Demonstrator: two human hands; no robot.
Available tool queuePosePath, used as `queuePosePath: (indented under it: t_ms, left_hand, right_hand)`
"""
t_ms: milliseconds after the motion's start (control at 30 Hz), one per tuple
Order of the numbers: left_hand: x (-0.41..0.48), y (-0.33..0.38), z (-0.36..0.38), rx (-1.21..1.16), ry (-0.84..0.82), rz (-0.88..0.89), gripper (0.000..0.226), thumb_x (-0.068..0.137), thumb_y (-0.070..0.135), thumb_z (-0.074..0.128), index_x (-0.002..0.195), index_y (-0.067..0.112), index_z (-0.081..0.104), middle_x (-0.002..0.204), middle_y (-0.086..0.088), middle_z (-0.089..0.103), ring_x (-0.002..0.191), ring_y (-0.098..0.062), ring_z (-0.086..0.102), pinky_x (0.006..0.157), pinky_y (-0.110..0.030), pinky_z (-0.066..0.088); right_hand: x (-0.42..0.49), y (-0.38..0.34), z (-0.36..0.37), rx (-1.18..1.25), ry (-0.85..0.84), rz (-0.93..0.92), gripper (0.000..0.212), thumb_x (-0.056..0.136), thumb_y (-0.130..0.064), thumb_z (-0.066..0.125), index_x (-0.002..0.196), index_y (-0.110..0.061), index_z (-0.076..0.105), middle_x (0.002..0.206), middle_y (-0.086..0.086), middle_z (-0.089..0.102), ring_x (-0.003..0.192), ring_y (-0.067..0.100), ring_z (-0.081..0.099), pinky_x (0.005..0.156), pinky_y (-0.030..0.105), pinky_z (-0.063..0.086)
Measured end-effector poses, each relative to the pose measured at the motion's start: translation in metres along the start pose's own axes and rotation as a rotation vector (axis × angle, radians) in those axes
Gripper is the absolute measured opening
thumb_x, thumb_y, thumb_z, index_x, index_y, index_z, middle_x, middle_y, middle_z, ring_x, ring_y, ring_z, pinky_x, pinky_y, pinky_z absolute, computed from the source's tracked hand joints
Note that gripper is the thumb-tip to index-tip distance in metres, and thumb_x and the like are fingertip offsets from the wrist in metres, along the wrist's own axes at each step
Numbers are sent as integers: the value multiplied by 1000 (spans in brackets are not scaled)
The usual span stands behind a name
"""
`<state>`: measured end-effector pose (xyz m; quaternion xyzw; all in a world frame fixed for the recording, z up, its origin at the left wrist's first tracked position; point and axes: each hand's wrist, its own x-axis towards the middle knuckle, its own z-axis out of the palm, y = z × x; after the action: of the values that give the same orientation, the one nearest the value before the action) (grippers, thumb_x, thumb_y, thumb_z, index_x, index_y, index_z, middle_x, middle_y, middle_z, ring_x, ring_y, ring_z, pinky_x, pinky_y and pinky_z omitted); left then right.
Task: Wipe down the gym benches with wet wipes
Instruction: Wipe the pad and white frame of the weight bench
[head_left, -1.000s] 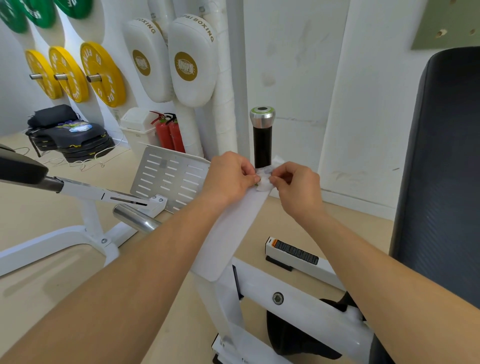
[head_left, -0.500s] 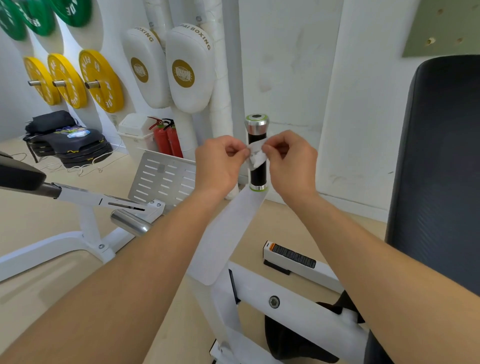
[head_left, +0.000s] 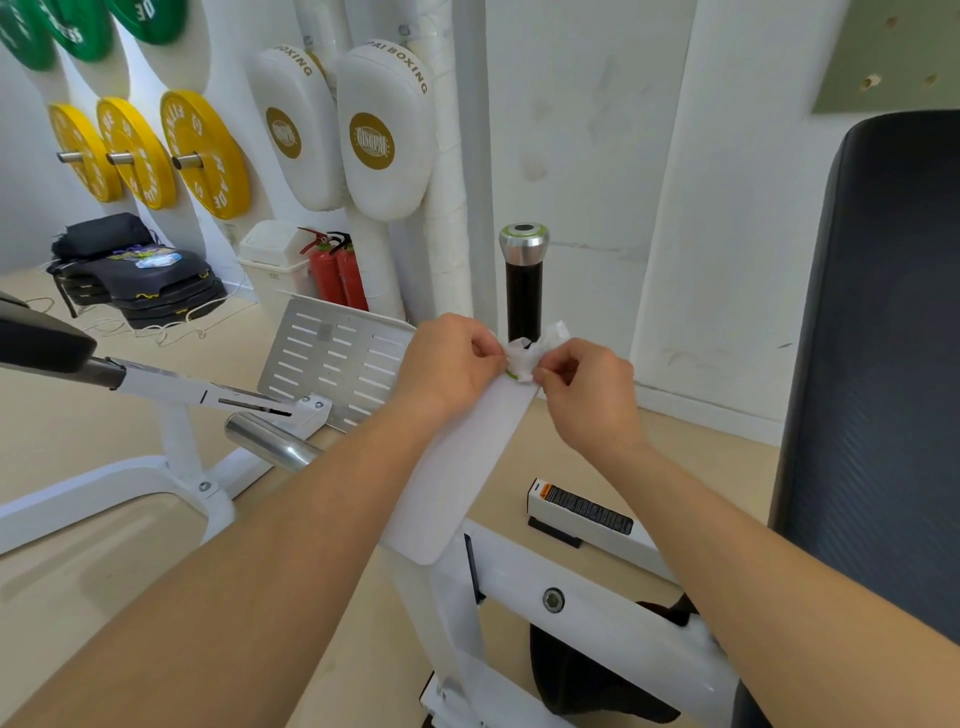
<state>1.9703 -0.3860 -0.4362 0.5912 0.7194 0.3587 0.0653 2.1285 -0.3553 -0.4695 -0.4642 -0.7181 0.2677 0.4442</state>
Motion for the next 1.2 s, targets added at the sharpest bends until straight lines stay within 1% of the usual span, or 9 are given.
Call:
queuePosePath:
  t_ms: [67,200,400,433,567,733,933,1067,1200]
  left_hand:
    - [-4,4,-4,-109,65,-39,7,85,21,78,80,23,75,74,14,67,71,-1,63,66,-15,46]
    - [-10,16,-5,-340,145,-113,7,87,13,76,85,15,70,70,2,71,62,-11,70,59,-21,54]
    - [-13,24,6,-420,194,-136,10,90,16,68,90,26,72,83,12,72,82,-3,69,76,-19,53]
    - [-16,24,7,-453,180,-141,8,89,20,70,93,26,72,86,14,71,84,1,67,76,-15,51]
    - [-18,19,8,-456,116,-92,19,82,22,83,94,22,68,86,16,66,70,17,60,66,-1,43]
    - [0,31,-10,-410,264,-44,8,84,16,80,88,17,72,80,10,68,73,4,62,67,-4,45]
    - [23,42,-20,-394,408,22,14,90,7,69,98,13,79,78,12,67,76,1,65,73,-4,47]
    - [17,35,-4,-400,344,5,19,93,6,63,98,12,79,77,10,69,81,-11,70,78,-22,55]
    - [11,16,4,-387,230,-37,17,92,5,65,100,11,79,83,4,73,82,-12,72,86,-35,59]
  right_hand:
    - [-3,-7,-4,52,33,-4,13,90,-8,67,92,-20,65,75,-10,64,70,1,60,60,4,41]
    - [0,-25,-8,153,115,-2,26,92,-7,64,116,-17,67,77,-14,63,71,-2,61,64,1,41]
    - [4,-30,1,241,134,129,10,92,-18,68,102,-20,68,95,-7,69,76,-3,64,57,5,40]
    - [2,-29,2,244,129,134,5,91,-19,70,94,-21,67,92,-6,70,73,-5,64,55,5,40]
    - [-2,-27,-2,176,111,80,20,88,-14,74,75,-26,65,80,-8,69,72,1,64,56,4,40]
    - [3,-43,-12,272,157,25,19,87,-9,75,78,-23,66,77,-13,66,64,-7,59,59,4,42]
    - [19,-64,-3,259,259,-63,25,87,-10,72,76,-29,62,75,-11,66,68,4,62,68,15,50]
    - [16,-57,3,236,274,-56,16,89,-12,71,82,-25,65,79,-6,67,73,7,63,72,21,52]
    - [10,-41,2,176,215,3,13,89,-10,70,81,-20,68,75,-7,67,72,8,64,69,17,52]
